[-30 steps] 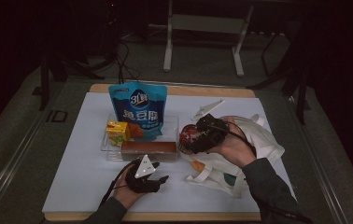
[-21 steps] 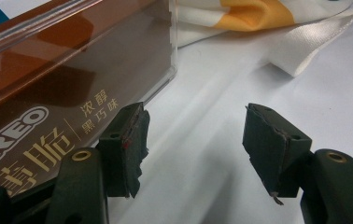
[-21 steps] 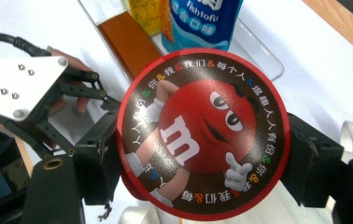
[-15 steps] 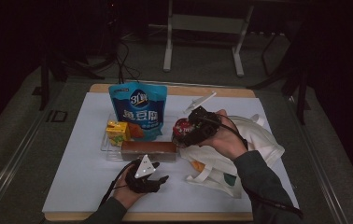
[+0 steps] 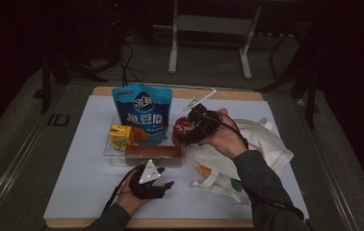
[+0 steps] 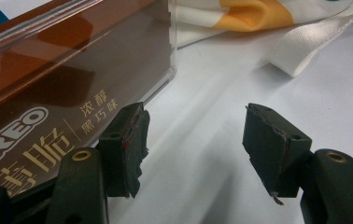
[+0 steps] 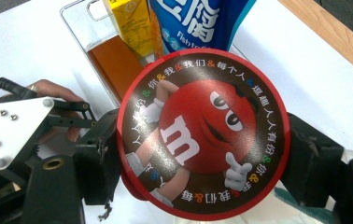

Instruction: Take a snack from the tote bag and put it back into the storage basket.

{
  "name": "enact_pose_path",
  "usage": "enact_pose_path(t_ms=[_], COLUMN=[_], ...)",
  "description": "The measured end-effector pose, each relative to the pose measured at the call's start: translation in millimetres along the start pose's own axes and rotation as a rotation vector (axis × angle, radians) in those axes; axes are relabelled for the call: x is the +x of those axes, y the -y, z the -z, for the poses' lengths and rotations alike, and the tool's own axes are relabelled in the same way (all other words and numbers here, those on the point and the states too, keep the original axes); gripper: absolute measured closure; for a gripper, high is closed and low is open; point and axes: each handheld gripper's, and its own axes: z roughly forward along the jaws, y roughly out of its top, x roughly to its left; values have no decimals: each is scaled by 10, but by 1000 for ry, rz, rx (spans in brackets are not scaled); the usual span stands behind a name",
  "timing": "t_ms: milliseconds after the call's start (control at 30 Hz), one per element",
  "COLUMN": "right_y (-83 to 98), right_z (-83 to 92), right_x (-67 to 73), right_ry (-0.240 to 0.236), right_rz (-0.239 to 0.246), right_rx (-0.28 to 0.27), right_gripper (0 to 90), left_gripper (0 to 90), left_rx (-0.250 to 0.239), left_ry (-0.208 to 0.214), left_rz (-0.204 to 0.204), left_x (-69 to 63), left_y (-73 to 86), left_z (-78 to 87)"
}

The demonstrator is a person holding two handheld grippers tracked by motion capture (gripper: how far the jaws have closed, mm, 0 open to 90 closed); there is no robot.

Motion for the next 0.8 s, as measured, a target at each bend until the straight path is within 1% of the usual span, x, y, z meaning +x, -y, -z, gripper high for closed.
enact_pose_path(t_ms=[233, 300, 333, 367, 467, 800], right_y=[-42, -54, -61, -67, -88, -128], right_z=[-55, -66, -70, -75, -94, -167], right_x=[-19, -20, -18, -22, -23, -20], right_ry=[4, 7, 6, 7, 7, 11], right_rz=[-11, -6, -11, -4, -12, -17], right_rx=[0, 0, 0, 0, -2, -4], right_gripper=[254, 254, 253, 253, 253, 253], left_gripper=[396, 396, 396, 396, 396, 396], left_rx=[-1, -1, -1, -1, -1, -1], left_ry=[-1, -2, -2, -2, -2, -1], left_rz=[0, -1, -1, -1, -1, -2], left_x=[-1, -2, -2, -2, -2, -2], left_y=[0, 0, 0, 0, 0, 0], left_z=[0, 0, 0, 0, 0, 1])
